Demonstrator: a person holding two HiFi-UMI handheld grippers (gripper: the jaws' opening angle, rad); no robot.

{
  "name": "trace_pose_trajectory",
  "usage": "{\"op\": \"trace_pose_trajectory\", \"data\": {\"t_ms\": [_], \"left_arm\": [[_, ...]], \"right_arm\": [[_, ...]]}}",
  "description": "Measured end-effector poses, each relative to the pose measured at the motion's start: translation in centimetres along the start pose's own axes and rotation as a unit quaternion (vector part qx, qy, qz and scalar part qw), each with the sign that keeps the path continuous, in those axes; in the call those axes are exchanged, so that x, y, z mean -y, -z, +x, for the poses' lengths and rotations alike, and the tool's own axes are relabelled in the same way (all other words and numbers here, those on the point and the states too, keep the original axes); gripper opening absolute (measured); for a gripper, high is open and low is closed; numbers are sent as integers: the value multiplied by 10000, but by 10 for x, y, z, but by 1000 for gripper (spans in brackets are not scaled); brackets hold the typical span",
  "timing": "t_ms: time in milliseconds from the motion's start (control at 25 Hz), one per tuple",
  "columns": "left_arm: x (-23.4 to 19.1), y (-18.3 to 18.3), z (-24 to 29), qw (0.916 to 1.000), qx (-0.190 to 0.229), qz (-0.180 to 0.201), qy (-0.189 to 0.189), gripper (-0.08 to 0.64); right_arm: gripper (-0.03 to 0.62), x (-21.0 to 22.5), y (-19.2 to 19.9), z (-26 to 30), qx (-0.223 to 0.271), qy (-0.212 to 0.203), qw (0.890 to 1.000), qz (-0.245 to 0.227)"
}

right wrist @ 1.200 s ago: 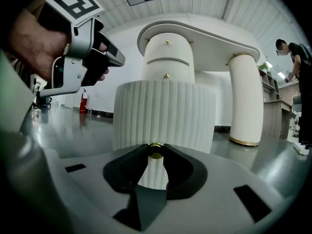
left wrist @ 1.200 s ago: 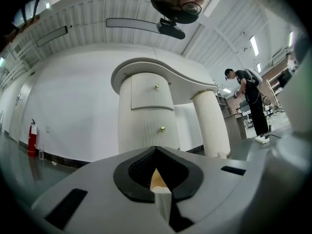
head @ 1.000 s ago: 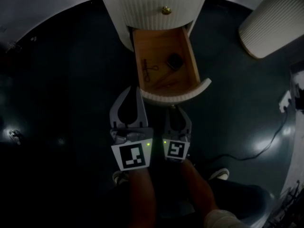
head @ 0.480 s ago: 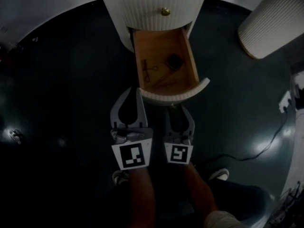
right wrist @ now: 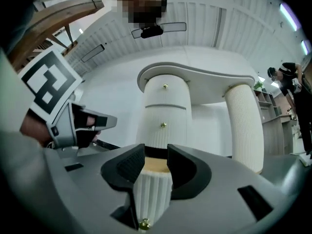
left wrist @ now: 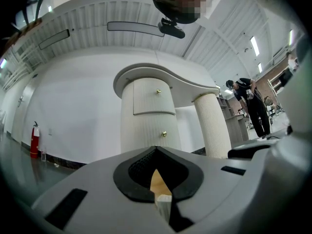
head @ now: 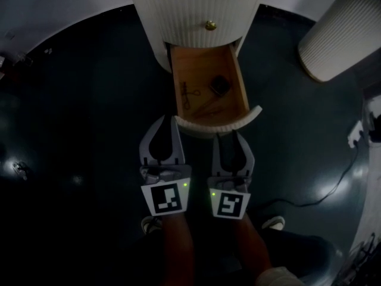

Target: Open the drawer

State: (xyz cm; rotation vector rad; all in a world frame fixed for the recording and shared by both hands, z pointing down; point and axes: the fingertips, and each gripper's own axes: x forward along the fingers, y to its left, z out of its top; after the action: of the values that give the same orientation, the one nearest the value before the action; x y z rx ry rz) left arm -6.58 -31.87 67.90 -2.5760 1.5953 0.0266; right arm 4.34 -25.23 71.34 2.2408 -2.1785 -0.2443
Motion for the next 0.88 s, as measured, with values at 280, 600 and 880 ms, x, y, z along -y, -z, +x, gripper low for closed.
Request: {"op": "trace_pose_trajectory", "data": {"t_ms": [280,600,880], "left_arm": [[-3,-16,2,9999,42,161,28,2],[2,-29,5,9994,18,340,97,2],[11,-29,8,9996,-24,206,166,2]], "right_arm": [[146,11,-50,26,300,-180,9994,-12],[6,25,-64,37,104,-99,9998,170],[6,30,-65,40,-204,-121,9987,442]]}}
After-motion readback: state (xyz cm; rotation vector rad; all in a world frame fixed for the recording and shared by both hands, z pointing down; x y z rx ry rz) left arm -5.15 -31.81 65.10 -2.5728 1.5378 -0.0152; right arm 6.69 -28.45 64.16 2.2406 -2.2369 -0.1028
